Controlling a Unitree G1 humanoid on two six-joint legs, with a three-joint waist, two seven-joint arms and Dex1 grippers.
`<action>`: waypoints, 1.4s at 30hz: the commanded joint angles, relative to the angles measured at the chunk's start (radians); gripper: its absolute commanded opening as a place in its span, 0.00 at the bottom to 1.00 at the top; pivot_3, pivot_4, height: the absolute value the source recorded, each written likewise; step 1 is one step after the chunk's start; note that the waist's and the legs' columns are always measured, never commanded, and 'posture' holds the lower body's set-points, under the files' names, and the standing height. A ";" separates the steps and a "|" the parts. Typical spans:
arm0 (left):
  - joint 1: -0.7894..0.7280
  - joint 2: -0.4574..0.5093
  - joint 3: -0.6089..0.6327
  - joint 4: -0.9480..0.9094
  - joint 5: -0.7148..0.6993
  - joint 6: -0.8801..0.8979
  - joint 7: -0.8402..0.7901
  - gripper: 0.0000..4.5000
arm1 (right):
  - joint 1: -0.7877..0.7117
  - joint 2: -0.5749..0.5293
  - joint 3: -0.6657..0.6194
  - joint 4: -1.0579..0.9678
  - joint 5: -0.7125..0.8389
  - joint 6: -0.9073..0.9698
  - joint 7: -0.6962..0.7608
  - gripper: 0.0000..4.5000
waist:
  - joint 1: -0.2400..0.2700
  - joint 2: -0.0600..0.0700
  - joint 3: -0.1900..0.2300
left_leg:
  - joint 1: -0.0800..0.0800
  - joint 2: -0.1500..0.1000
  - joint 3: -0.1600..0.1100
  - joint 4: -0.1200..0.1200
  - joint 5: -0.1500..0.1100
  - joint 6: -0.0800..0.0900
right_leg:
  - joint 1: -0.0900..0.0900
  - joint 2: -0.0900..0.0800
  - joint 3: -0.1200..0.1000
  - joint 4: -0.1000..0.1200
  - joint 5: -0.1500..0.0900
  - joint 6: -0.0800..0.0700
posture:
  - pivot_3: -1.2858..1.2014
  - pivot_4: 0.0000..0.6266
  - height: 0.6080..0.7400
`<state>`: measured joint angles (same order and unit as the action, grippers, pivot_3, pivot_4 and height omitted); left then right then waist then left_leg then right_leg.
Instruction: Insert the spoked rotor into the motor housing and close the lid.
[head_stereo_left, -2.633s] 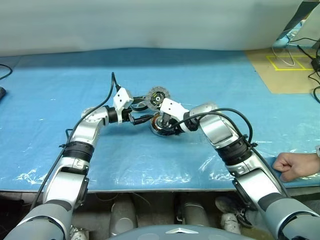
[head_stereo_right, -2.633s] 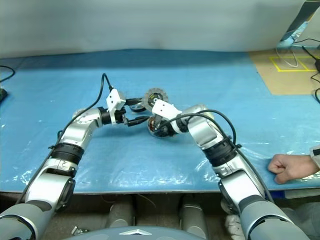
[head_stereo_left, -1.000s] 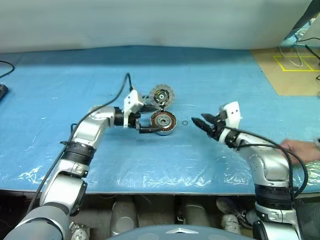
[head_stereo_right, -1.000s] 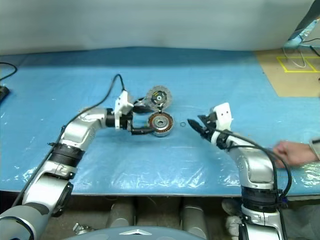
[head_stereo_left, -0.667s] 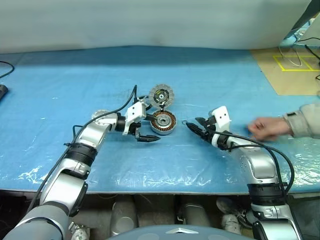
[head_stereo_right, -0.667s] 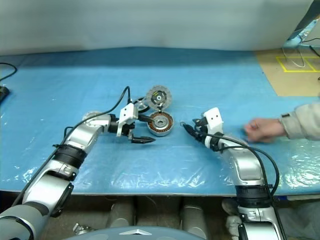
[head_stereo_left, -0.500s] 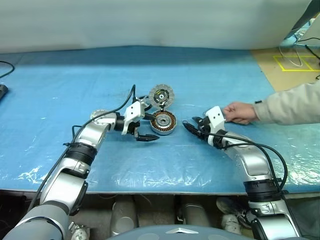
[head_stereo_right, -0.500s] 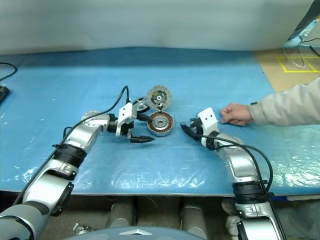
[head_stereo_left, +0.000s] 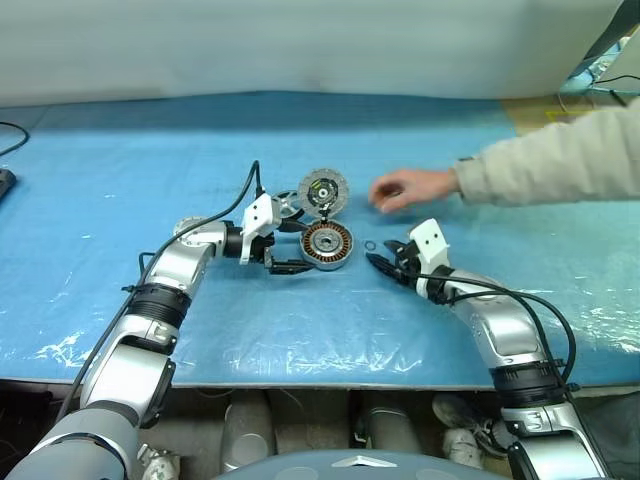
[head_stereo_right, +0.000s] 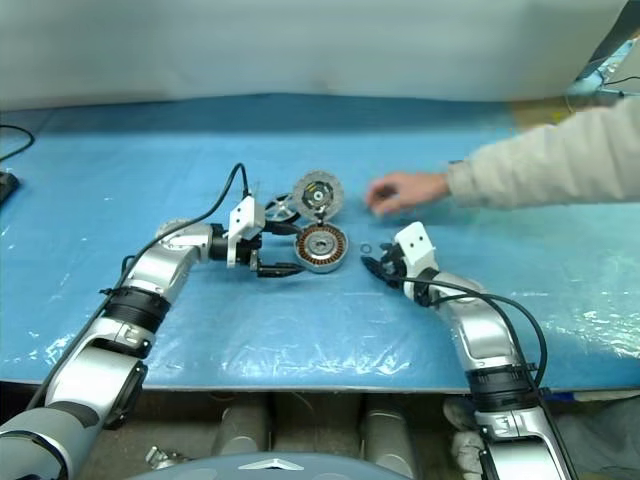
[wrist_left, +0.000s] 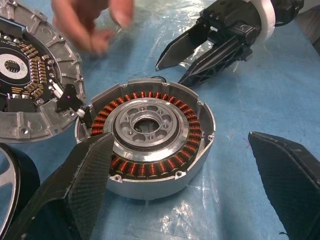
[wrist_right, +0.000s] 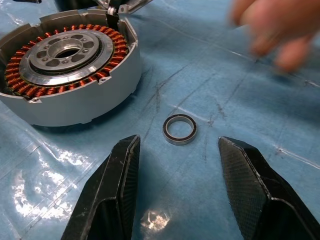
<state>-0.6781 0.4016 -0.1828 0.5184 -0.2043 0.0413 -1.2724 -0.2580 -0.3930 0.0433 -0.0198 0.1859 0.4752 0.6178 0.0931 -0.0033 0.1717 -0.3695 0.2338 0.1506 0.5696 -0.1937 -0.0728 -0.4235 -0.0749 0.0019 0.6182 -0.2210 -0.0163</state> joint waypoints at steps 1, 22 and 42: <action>-0.019 0.004 0.022 -0.017 -0.010 -0.008 0.000 1.00 | 0.012 -0.013 -0.003 -0.038 0.007 -0.022 0.011 0.56 | 0.000 0.000 0.000 | 0.000 0.000 0.000 0.000 0.000 0.000 | 0.000 0.000 0.000 0.000 0.000 0.000 | 0.52 0.24 1.00; -0.032 0.002 0.023 -0.022 -0.010 -0.001 0.005 1.00 | -0.003 -0.025 -0.014 -0.032 -0.005 -0.035 -0.001 0.56 | 0.000 0.000 0.000 | 0.000 0.000 0.000 0.000 0.000 0.000 | 0.000 0.000 0.000 0.000 -0.001 -0.002 | 0.52 0.24 1.00; -0.050 -0.006 0.035 -0.041 -0.025 0.015 0.021 1.00 | -0.287 0.098 -0.036 0.502 -0.123 -0.264 -0.254 0.56 | -0.014 0.000 0.000 | 0.000 0.000 0.000 0.003 0.000 0.000 | 0.000 0.000 0.000 0.004 -0.002 -0.003 | 0.52 0.24 1.00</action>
<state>-0.7058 0.3900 -0.1702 0.5135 -0.2109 0.0540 -1.2497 -0.5248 -0.2993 0.0121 0.4320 0.0772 0.2489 0.3727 0.0795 -0.0033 0.1717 -0.3693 0.2337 0.1507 0.5723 -0.1937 -0.0728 -0.4235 -0.0750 0.0024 0.6218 -0.2226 -0.0190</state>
